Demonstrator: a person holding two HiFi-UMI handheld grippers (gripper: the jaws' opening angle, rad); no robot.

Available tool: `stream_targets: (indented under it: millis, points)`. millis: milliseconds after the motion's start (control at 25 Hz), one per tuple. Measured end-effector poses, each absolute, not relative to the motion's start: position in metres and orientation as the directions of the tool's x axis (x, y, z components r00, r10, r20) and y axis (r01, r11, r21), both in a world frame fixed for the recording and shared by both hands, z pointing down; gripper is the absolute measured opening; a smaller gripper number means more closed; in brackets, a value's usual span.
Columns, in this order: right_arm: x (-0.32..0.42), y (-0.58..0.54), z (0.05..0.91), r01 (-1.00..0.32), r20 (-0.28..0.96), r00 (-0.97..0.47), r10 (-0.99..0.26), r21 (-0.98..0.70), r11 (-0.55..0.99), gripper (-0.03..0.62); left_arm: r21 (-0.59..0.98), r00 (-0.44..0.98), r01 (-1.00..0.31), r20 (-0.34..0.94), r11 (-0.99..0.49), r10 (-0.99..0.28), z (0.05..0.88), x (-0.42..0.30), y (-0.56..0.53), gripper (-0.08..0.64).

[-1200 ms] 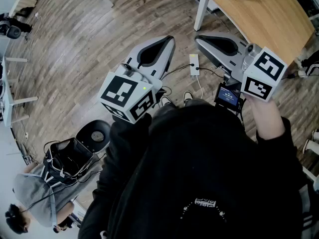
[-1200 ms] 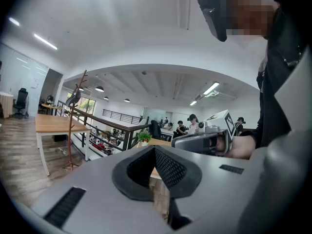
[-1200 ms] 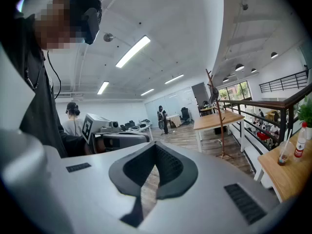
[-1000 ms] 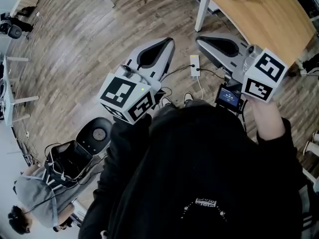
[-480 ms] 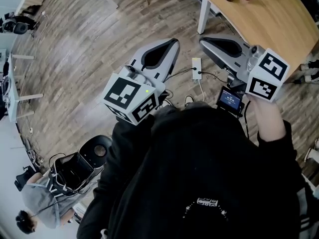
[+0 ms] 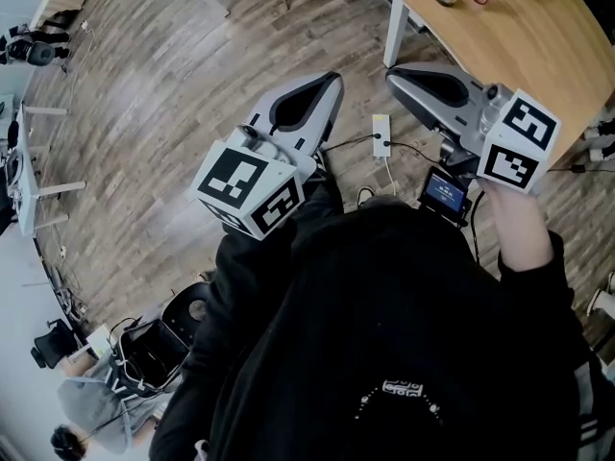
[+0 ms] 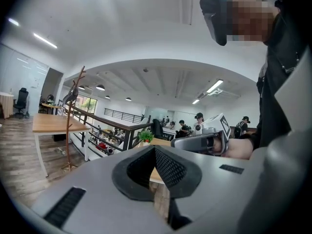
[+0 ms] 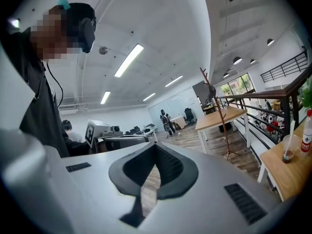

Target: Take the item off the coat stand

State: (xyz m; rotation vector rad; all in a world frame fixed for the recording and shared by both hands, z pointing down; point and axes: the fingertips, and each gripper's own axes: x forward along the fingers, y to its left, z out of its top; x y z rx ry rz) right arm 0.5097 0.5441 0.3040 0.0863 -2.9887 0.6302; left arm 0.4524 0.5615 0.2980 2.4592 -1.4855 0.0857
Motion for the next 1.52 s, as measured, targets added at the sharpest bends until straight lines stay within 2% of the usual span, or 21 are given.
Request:
stream_targets:
  millis: [480,1240,1520]
  points:
    - [0.460,0.497,0.316,-0.098,0.138,-0.989,-0.047,-0.386,0.917,0.017,0.233,0.488,-0.863,0.157,-0.448,-0.859,0.313,0.396,0.509,-0.002]
    - [0.283,0.394,0.305,-0.156,0.210,-0.974,-0.083,-0.360,0.920,0.017,0.271,0.517,-0.839,0.125,-0.472,-0.847,0.312,0.221,0.410,0.000]
    - [0.226,0.358,0.297,-0.181,0.208,-0.972,-0.113,-0.349,0.919,0.017,0.224,0.540,-0.834,0.133,-0.505,-0.831,0.304,0.167,0.368,-0.002]
